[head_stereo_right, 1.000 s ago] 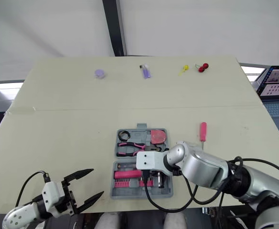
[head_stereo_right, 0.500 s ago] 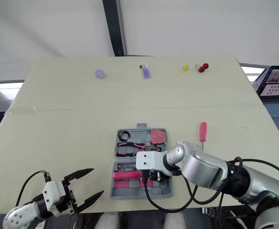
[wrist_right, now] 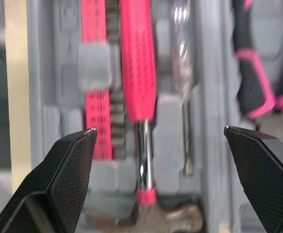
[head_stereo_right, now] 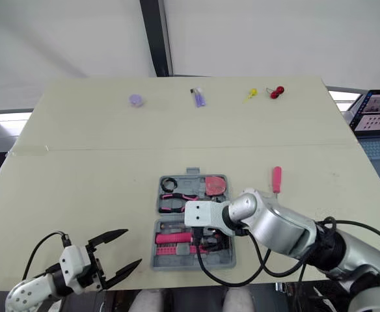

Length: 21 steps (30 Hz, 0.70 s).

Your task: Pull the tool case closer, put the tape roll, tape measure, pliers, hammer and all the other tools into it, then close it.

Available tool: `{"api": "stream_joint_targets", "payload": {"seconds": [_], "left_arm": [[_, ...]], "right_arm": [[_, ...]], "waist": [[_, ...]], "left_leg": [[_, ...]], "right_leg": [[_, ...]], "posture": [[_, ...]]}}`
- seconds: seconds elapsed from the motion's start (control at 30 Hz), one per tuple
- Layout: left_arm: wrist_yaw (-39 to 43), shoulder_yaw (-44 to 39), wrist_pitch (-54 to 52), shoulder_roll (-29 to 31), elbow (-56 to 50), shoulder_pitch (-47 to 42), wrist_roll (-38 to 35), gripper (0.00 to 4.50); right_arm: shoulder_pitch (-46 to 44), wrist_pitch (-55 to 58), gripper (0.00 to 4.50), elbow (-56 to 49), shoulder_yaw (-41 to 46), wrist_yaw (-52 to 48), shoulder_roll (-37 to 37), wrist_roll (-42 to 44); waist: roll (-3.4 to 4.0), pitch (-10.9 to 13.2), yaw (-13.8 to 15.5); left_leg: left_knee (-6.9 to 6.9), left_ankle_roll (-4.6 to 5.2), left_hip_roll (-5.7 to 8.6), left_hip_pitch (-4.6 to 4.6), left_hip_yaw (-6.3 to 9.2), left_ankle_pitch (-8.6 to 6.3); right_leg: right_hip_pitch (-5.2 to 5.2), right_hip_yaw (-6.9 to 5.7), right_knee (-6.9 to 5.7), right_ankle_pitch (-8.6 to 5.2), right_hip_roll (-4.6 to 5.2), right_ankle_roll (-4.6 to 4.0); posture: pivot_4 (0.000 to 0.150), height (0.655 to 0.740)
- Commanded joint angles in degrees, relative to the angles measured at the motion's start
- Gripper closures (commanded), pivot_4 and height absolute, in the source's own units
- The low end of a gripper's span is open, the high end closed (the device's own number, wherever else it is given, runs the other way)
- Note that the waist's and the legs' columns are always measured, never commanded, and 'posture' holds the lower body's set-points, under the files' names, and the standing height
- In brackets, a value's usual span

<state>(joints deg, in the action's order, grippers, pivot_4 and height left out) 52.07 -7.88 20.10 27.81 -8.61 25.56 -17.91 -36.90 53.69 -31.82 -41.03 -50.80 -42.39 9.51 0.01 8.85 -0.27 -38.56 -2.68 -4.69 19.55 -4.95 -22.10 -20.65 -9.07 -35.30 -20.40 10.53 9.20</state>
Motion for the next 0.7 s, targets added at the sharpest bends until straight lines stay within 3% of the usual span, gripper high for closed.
{"api": "stream_joint_targets", "payload": {"seconds": [0.03,0.27,0.7], "left_arm": [[-0.1,0.5,1.0,0.1,-0.6,-0.1,-0.3,0.0],[0.6,1.3,1.0,0.2,0.1,-1.4,-0.7,0.0],[0.4,1.5,1.4,0.5,0.4,-2.0,-0.1,0.0]], "right_arm": [[3.4,-9.6,0.94,1.8,6.4,-0.6,2.0,2.0],[13.3,-23.0,4.45,10.7,11.1,-4.0,5.7,4.2],[19.6,-32.4,4.45,22.8,12.0,-5.4,8.8,0.8]], "waist": [[0.0,0.0,0.0],[-0.04,0.0,0.1],[-0.06,0.0,0.1]], "left_leg": [[0.0,0.0,0.0,0.0,0.0,0.0],[0.04,0.0,0.0,-0.07,-0.02,0.0],[0.07,0.0,0.0,-0.13,-0.06,0.0]], "right_leg": [[0.0,0.0,0.0,0.0,0.0,0.0],[0.06,-0.01,0.03,0.0,0.0,0.0],[0.08,0.0,0.03,0.0,0.0,0.0]], "posture": [[0.15,0.74],[0.15,0.74],[0.15,0.74]]}}
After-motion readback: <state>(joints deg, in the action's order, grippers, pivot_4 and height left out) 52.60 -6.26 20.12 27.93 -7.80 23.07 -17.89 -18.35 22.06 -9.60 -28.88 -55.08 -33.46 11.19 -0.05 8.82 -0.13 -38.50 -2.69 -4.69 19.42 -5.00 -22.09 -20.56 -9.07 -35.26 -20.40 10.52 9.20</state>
